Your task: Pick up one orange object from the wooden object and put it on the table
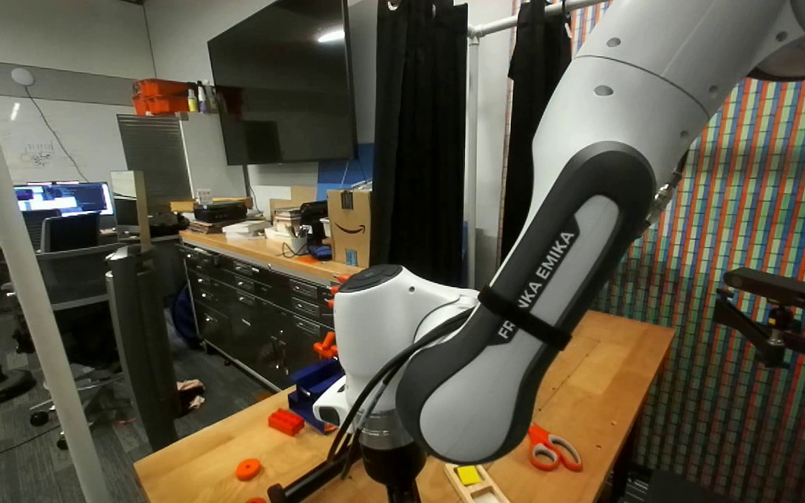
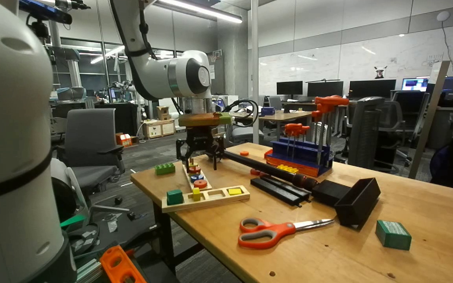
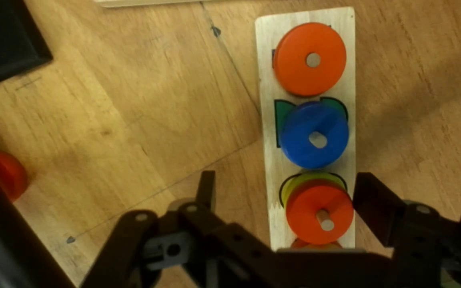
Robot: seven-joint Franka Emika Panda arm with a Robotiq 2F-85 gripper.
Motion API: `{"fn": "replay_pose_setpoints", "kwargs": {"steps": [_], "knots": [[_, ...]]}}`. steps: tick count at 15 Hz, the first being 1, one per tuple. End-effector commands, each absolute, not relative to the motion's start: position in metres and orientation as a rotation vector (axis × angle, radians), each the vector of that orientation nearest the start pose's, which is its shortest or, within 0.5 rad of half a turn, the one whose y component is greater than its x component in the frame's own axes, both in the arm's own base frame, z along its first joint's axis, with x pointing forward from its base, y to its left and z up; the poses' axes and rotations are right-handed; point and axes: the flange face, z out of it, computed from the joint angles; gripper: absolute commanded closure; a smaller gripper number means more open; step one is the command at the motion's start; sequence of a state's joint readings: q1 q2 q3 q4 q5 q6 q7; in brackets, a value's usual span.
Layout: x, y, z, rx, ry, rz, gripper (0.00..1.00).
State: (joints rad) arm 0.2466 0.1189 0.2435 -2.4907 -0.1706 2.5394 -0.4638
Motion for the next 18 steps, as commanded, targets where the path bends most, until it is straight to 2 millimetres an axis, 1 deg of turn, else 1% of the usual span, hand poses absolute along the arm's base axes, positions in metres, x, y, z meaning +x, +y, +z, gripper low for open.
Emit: {"fn": "replay_pose_setpoints", "kwargs": {"steps": [1, 2, 5, 6, 7, 8, 11, 18], "knots": [[0.419, 0.224, 0.238, -2.730, -1.687, 0.087, 0.42], [0.419, 0.224, 0.238, -2.730, -1.687, 0.087, 0.51], [0.420, 0.224, 0.239, -2.732, -1.684, 0.086, 0.74], [0.420, 0.224, 0.240, -2.734, -1.683, 0.087, 0.81], [0.420, 0.225, 0.241, -2.739, -1.681, 0.084, 0.86], [0.421, 0.225, 0.244, -2.746, -1.675, 0.084, 0.82], [0.425, 0.227, 0.255, -2.764, -1.654, 0.084, 0.82], [0.443, 0.227, 0.284, -2.838, -1.561, 0.079, 0.82]]}}
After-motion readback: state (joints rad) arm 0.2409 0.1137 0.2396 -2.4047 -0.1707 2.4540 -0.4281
